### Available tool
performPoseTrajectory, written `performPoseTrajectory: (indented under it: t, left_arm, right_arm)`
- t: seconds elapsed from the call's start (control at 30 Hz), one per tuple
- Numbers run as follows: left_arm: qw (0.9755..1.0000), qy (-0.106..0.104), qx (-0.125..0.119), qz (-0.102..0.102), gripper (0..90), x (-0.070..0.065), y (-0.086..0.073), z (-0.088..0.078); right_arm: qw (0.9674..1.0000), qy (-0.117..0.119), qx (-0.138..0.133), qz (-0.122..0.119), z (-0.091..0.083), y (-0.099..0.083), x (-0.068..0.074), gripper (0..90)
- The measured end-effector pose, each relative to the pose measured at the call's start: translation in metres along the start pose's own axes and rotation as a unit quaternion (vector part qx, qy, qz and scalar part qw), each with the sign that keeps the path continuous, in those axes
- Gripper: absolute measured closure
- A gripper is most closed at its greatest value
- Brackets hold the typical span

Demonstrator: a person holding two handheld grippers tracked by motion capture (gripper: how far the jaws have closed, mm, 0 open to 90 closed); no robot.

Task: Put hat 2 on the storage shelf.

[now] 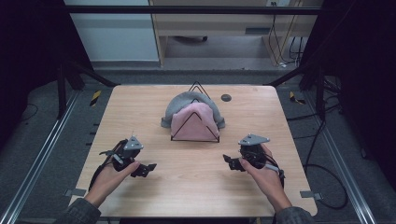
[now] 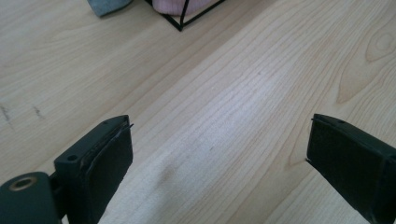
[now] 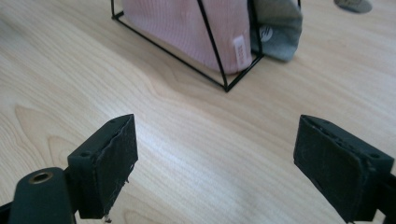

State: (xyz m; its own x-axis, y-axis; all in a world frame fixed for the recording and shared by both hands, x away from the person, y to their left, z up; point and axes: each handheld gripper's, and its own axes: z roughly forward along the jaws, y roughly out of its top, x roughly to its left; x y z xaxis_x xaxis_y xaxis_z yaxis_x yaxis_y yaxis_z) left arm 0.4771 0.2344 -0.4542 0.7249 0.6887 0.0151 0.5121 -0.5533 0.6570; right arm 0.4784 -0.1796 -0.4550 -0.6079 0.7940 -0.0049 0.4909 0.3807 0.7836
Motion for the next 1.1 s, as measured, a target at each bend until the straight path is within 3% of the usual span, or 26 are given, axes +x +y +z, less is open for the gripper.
performPoseTrajectory:
  t: [0.3, 0.83, 1.0, 1.1]
  left_arm:
    - [0.9998, -0.003, 0.021, -0.007, 6.5, 0.000, -0.017, 0.017]
    - [0.9993, -0.006, 0.033, -0.014, 6.3, 0.005, -0.027, 0.027]
    - [0.9995, 0.000, 0.030, -0.012, 4.3, 0.004, -0.029, 0.030]
    - [0.9995, 0.001, 0.032, -0.005, 3.2, 0.003, -0.030, 0.030]
  right_arm:
    - [0.9997, 0.004, 0.021, 0.013, 0.010, -0.016, -0.003, 14.1]
    - [0.9984, 0.015, 0.045, 0.032, 0.019, -0.031, -0.006, 13.7]
    - [0.9966, 0.021, 0.074, 0.029, 0.027, -0.037, -0.002, 10.9]
    - [0.9972, 0.004, 0.075, 0.008, 0.031, -0.039, 0.003, 8.6]
